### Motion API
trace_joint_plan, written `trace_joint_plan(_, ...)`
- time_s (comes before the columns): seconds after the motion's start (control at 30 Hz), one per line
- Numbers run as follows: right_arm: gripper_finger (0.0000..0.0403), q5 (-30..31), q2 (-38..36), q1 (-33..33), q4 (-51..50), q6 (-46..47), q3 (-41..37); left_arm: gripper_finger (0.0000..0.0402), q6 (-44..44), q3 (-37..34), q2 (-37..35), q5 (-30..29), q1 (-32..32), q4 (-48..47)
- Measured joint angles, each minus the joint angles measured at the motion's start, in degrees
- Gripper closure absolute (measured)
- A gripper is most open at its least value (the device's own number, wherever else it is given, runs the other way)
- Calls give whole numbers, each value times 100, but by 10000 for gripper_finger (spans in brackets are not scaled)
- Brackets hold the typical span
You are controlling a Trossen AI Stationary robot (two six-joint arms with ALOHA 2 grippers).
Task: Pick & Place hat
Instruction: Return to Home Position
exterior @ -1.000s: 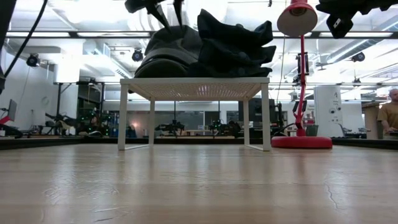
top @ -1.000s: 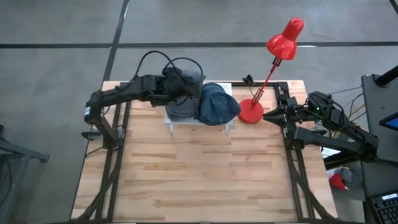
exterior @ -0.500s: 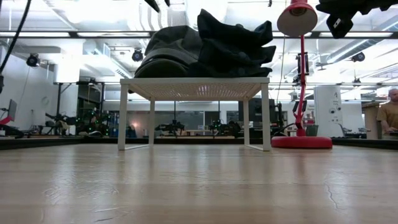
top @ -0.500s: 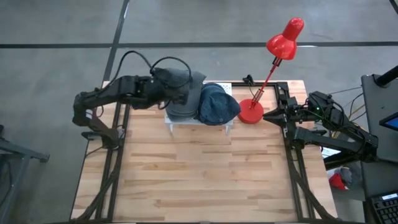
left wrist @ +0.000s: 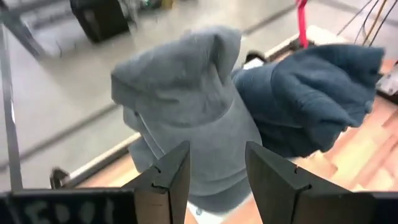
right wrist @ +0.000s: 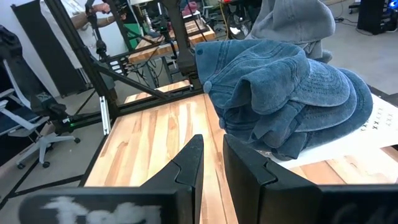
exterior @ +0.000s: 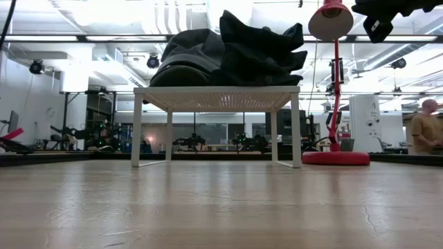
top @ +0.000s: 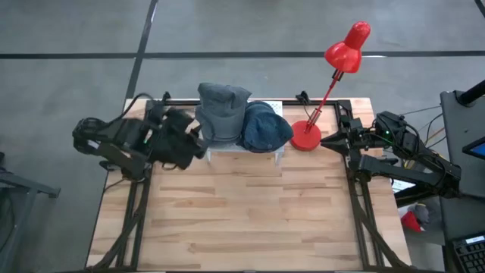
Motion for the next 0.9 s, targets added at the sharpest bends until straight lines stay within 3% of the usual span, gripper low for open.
trace_joint_plan(0.2, 344, 0, 0, 0, 0, 1, 2, 250, -529, -772, -379, -1089, -987, 123)
trace_joint_plan(0.43, 344, 0, 0, 2, -3, -31, 2, 250, -1616, -2393, -983, -1201, -1521, 903)
trace_joint_plan(0.6, 344, 0, 0, 2, -3, -45, 0, 250, -1206, -3871, -1432, -704, -1555, 2866)
trace_joint_plan(0.9, 344, 1, -1, 0, -4, -91, 0, 250, 721, -6441, -2244, 221, -1382, 7563)
